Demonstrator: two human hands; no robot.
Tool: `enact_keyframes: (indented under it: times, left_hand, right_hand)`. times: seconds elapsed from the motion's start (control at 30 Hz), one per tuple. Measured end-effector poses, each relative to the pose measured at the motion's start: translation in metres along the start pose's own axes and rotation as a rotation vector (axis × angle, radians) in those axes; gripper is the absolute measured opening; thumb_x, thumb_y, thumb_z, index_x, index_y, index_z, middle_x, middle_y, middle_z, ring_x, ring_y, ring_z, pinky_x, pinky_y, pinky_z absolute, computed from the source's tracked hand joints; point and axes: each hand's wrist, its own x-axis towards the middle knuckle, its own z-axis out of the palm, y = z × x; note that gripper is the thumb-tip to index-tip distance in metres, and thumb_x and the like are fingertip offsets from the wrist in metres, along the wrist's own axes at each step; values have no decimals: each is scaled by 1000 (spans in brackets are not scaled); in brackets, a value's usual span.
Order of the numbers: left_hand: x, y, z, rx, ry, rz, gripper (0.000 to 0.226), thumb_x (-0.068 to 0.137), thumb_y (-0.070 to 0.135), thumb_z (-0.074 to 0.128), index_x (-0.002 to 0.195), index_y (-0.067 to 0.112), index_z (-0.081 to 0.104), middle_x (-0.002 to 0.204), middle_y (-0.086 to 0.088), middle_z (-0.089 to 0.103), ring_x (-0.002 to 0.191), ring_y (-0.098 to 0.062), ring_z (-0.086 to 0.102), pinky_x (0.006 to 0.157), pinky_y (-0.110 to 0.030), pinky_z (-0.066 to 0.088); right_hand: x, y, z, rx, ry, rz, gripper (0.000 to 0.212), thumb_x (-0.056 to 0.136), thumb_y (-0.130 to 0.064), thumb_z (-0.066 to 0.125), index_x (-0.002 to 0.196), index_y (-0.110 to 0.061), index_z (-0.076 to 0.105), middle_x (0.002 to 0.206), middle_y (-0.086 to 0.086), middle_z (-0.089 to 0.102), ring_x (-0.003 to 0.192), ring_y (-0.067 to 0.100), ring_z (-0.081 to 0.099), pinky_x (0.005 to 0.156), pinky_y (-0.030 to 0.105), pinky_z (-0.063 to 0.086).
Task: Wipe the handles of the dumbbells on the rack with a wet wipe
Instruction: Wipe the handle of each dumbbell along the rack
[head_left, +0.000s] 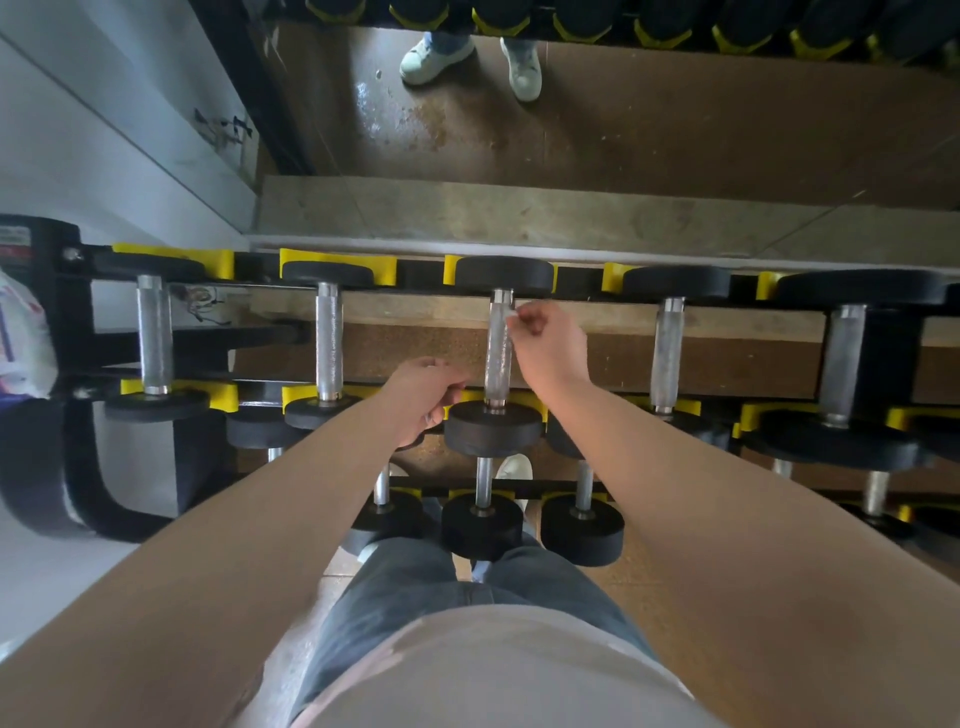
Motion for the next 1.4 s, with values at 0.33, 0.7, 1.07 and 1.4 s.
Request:
enact_keyframes:
  times: [0.33, 0.7, 1.07, 1.4]
  left_hand:
    - [-1, 0, 7, 43, 4, -9, 6, 97, 9, 66, 101, 14, 64, 65, -5, 58, 45, -8, 42, 39, -17, 31]
    - [-1, -3, 15, 115, 14, 35, 4, 99, 14, 61, 101, 12, 64, 85, -9, 60, 63, -13, 45, 47, -21, 30]
    - [-2, 0, 11, 142, 44, 26, 8, 98, 13, 62, 104, 10, 66, 75, -4, 61, 55, -7, 50, 42, -17, 31]
    - [-3, 1, 10, 74, 56, 0, 23, 102, 3, 52, 116, 21, 58, 105, -6, 74, 66, -10, 59, 44, -18, 37]
  right_hand:
    - [-21, 27, -3, -236, -225, -16, 9, 98, -32, 65, 105, -26, 65, 96, -12, 63, 89, 3, 60, 70, 16, 42]
    - [-3, 3, -11, -266, -294, 145, 16, 103, -19, 55, 102, -18, 71, 86, 1, 68, 75, 14, 66, 61, 24, 53]
    - [35, -3, -11, 448, -182, 438, 9, 100, -4, 59, 96, -11, 63, 89, 8, 64, 74, 15, 60, 70, 25, 55]
    - [16, 22, -11, -376, -649, 251, 12, 97, -5, 58, 97, -10, 69, 82, 5, 66, 71, 15, 59, 58, 25, 44]
